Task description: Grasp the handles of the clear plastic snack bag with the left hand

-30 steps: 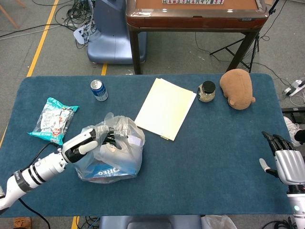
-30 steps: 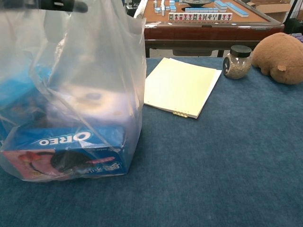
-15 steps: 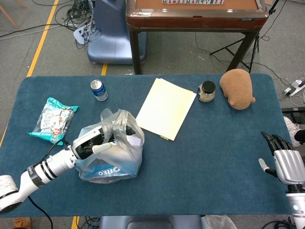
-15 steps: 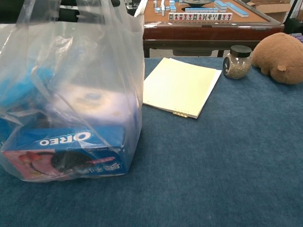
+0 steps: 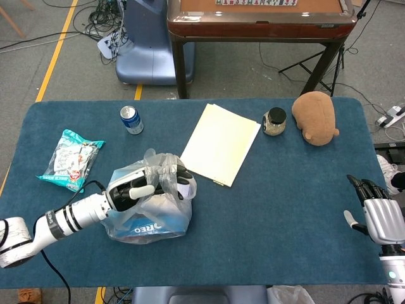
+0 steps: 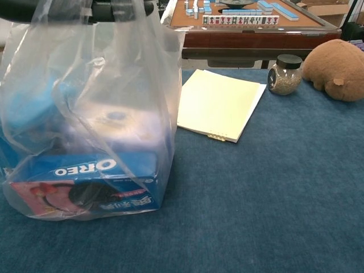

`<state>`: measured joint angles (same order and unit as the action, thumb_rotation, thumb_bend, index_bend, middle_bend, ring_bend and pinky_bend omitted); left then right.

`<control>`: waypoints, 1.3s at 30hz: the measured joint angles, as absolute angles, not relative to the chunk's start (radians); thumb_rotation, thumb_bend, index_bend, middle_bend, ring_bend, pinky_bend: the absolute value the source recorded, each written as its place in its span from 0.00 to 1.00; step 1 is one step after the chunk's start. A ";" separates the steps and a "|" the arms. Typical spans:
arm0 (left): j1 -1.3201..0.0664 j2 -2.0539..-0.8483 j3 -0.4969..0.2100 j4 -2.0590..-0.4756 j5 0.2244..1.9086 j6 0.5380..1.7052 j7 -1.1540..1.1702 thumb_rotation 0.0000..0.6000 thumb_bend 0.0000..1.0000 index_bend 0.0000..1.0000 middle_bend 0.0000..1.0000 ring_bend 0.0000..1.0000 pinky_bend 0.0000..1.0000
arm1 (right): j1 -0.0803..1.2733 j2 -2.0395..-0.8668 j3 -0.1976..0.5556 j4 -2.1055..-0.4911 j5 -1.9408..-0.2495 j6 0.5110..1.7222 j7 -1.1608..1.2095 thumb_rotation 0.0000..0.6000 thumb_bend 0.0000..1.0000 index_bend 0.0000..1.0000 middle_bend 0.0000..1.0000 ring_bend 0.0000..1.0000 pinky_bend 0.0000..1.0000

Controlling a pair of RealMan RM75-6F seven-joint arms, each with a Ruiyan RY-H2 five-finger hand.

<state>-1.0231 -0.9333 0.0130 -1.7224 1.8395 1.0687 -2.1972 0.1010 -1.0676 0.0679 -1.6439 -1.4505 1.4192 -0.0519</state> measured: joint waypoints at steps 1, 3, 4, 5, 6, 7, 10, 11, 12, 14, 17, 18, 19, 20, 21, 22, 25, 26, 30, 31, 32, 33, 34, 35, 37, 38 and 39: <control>-1.027 -0.934 0.015 -1.718 1.838 1.071 -2.202 0.70 0.13 0.17 0.16 0.13 0.27 | 0.101 -1.068 0.068 -1.644 -1.450 1.419 -0.052 1.00 0.32 0.12 0.22 0.13 0.24; -1.030 -0.936 0.018 -1.717 1.833 1.074 -2.207 0.78 0.13 0.16 0.16 0.13 0.28 | 0.101 -1.068 0.068 -1.644 -1.450 1.418 -0.052 1.00 0.32 0.12 0.22 0.13 0.24; -1.031 -0.936 0.020 -1.716 1.831 1.076 -2.214 0.82 0.13 0.16 0.16 0.13 0.29 | 0.101 -1.068 0.068 -1.644 -1.450 1.418 -0.052 1.00 0.32 0.12 0.22 0.13 0.24; -1.032 -0.936 0.021 -1.716 1.829 1.078 -2.226 0.84 0.13 0.16 0.16 0.13 0.29 | 0.102 -1.067 0.068 -1.644 -1.450 1.417 -0.052 1.00 0.32 0.12 0.22 0.13 0.24; -1.033 -0.935 0.024 -1.716 1.827 1.082 -2.249 0.86 0.13 0.16 0.16 0.14 0.31 | 0.102 -1.067 0.068 -1.645 -1.450 1.417 -0.053 1.00 0.32 0.12 0.22 0.13 0.24; -1.035 -0.933 0.026 -1.716 1.826 1.085 -2.271 0.88 0.13 0.16 0.16 0.14 0.32 | 0.102 -1.066 0.069 -1.645 -1.450 1.418 -0.053 1.00 0.32 0.12 0.22 0.13 0.24; -1.042 -0.925 0.037 -1.714 1.829 1.100 -2.355 0.96 0.13 0.16 0.17 0.17 0.40 | 0.102 -1.066 0.070 -1.647 -1.448 1.418 -0.054 1.00 0.32 0.12 0.22 0.13 0.24; -1.045 -0.921 0.041 -1.712 1.832 1.105 -2.382 0.97 0.13 0.16 0.17 0.18 0.42 | 0.103 -1.066 0.070 -1.647 -1.448 1.417 -0.055 1.00 0.32 0.12 0.22 0.13 0.24; -1.049 -0.915 0.047 -1.711 1.837 1.112 -2.417 0.99 0.13 0.16 0.18 0.20 0.44 | 0.103 -1.066 0.070 -1.648 -1.448 1.416 -0.055 1.00 0.32 0.12 0.22 0.13 0.24; -1.056 -0.904 0.059 -1.708 1.845 1.121 -2.463 1.00 0.13 0.16 0.21 0.24 0.49 | 0.104 -1.066 0.070 -1.648 -1.449 1.416 -0.056 1.00 0.32 0.12 0.22 0.13 0.24; -1.069 -0.876 0.083 -1.708 1.853 1.124 -2.496 1.00 0.13 0.17 0.27 0.30 0.57 | 0.105 -1.066 0.071 -1.649 -1.449 1.416 -0.057 1.00 0.32 0.12 0.22 0.13 0.24; -1.073 -0.866 0.091 -1.711 1.855 1.121 -2.497 1.00 0.13 0.17 0.27 0.31 0.58 | 0.104 -1.066 0.071 -1.649 -1.449 1.417 -0.057 1.00 0.32 0.12 0.22 0.13 0.24; -1.076 -0.859 0.096 -1.714 1.857 1.117 -2.496 1.00 0.13 0.18 0.28 0.32 0.58 | 0.104 -1.066 0.071 -1.649 -1.449 1.417 -0.057 1.00 0.32 0.12 0.22 0.13 0.24; -1.079 -0.852 0.101 -1.718 1.861 1.113 -2.496 1.00 0.13 0.18 0.29 0.32 0.59 | 0.104 -1.066 0.071 -1.650 -1.449 1.418 -0.057 1.00 0.32 0.12 0.22 0.13 0.24; -1.082 -0.845 0.108 -1.721 1.868 1.112 -2.499 1.00 0.13 0.19 0.30 0.34 0.61 | 0.104 -1.066 0.070 -1.650 -1.449 1.418 -0.057 1.00 0.32 0.12 0.22 0.13 0.24; -1.084 -0.840 0.113 -1.723 1.873 1.113 -2.504 1.00 0.13 0.21 0.32 0.35 0.63 | 0.104 -1.066 0.070 -1.650 -1.449 1.418 -0.058 1.00 0.32 0.12 0.22 0.13 0.24; -1.091 -0.823 0.127 -1.731 1.882 1.112 -2.513 1.00 0.13 0.28 0.38 0.42 0.71 | 0.103 -1.067 0.070 -1.651 -1.449 1.418 -0.058 1.00 0.32 0.12 0.22 0.13 0.24; -1.092 -0.818 0.129 -1.734 1.881 1.111 -2.510 1.00 0.13 0.30 0.40 0.45 0.73 | 0.103 -1.067 0.070 -1.651 -1.449 1.419 -0.059 1.00 0.32 0.12 0.22 0.13 0.24; -1.095 -0.796 0.138 -1.751 1.868 1.098 -2.490 1.00 0.13 0.40 0.53 0.60 0.87 | 0.103 -1.066 0.070 -1.654 -1.450 1.419 -0.060 1.00 0.32 0.12 0.22 0.13 0.24; -1.095 -0.790 0.139 -1.755 1.865 1.096 -2.485 1.00 0.14 0.43 0.57 0.64 0.90 | 0.103 -1.066 0.070 -1.655 -1.450 1.420 -0.060 1.00 0.32 0.12 0.22 0.13 0.24; -1.095 -0.785 0.141 -1.758 1.863 1.095 -2.483 1.00 0.16 0.45 0.60 0.67 0.92 | 0.103 -1.065 0.070 -1.655 -1.450 1.420 -0.061 1.00 0.32 0.12 0.22 0.13 0.24; -1.095 -0.779 0.143 -1.762 1.861 1.093 -2.480 1.00 0.18 0.47 0.63 0.71 0.95 | 0.103 -1.065 0.070 -1.656 -1.451 1.421 -0.061 1.00 0.32 0.12 0.22 0.13 0.24; -1.094 -0.771 0.145 -1.766 1.858 1.091 -2.475 1.00 0.21 0.49 0.66 0.74 0.97 | 0.102 -1.065 0.070 -1.656 -1.451 1.421 -0.061 1.00 0.32 0.12 0.22 0.13 0.24; -1.094 -0.764 0.147 -1.770 1.858 1.090 -2.470 1.00 0.23 0.50 0.68 0.76 0.99 | 0.102 -1.064 0.070 -1.657 -1.451 1.422 -0.061 1.00 0.32 0.12 0.22 0.13 0.24; -1.093 -0.745 0.152 -1.778 1.860 1.087 -2.459 1.00 0.30 0.52 0.72 0.81 1.00 | 0.101 -1.063 0.070 -1.658 -1.452 1.424 -0.061 1.00 0.32 0.12 0.22 0.13 0.24; -1.092 -0.737 0.154 -1.781 1.861 1.086 -2.452 1.00 0.32 0.53 0.73 0.82 1.00 | 0.101 -1.062 0.070 -1.658 -1.453 1.425 -0.061 1.00 0.32 0.12 0.22 0.13 0.24; -1.091 -0.724 0.156 -1.786 1.862 1.084 -2.441 1.00 0.36 0.54 0.75 0.85 1.00 | 0.100 -1.062 0.070 -1.659 -1.453 1.426 -0.061 1.00 0.32 0.12 0.22 0.13 0.24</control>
